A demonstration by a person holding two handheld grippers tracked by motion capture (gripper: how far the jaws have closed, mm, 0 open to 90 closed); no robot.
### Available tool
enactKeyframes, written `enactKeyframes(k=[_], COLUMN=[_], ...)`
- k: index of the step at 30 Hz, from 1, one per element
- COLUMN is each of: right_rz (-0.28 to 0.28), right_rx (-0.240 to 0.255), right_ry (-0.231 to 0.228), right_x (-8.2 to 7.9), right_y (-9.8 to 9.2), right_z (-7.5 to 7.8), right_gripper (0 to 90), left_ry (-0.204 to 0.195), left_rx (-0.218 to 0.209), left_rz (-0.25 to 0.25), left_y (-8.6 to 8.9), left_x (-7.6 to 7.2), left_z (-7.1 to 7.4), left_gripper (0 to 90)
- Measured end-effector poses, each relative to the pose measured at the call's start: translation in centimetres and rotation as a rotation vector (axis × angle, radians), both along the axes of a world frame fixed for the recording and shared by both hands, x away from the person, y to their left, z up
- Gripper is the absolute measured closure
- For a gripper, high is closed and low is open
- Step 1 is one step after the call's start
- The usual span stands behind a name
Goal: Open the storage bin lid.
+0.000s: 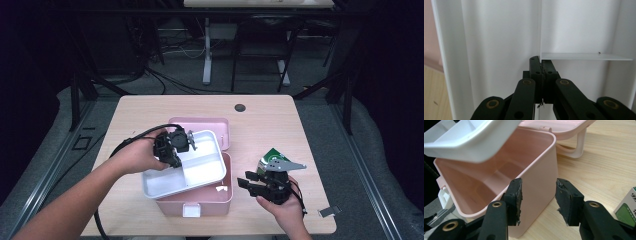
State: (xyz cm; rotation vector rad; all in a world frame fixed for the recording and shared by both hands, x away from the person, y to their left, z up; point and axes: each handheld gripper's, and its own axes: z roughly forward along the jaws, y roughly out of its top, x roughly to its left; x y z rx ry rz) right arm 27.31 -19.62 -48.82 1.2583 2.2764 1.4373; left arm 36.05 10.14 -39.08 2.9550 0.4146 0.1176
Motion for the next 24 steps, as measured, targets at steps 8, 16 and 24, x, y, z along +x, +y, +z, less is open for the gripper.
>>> enactKeyframes(k=[8, 16, 24], right_rz=[0.000, -0.003, -0.002], right_rx=[-0.003, -0.011, -0.017], right_ry=[0.009, 0.003, 0.010], right_x=[0.0, 0.1, 0.1], right_y=[0.2, 0.3, 0.3], right_z=[-0.3, -0.5, -0.5], right_gripper=[56.7, 56.7, 56.7], left_ry=[-0.004, 0.001, -0.020], left_rx=[-0.020, -0.012, 0.006], left_rz=[0.208, 0.324, 0.425], left_y=[3.1, 6.5, 10.4], left_x=[1.0, 1.7, 2.0], left_z=[0.3, 0.1, 0.1], left_gripper=[89.4, 89.4, 89.4])
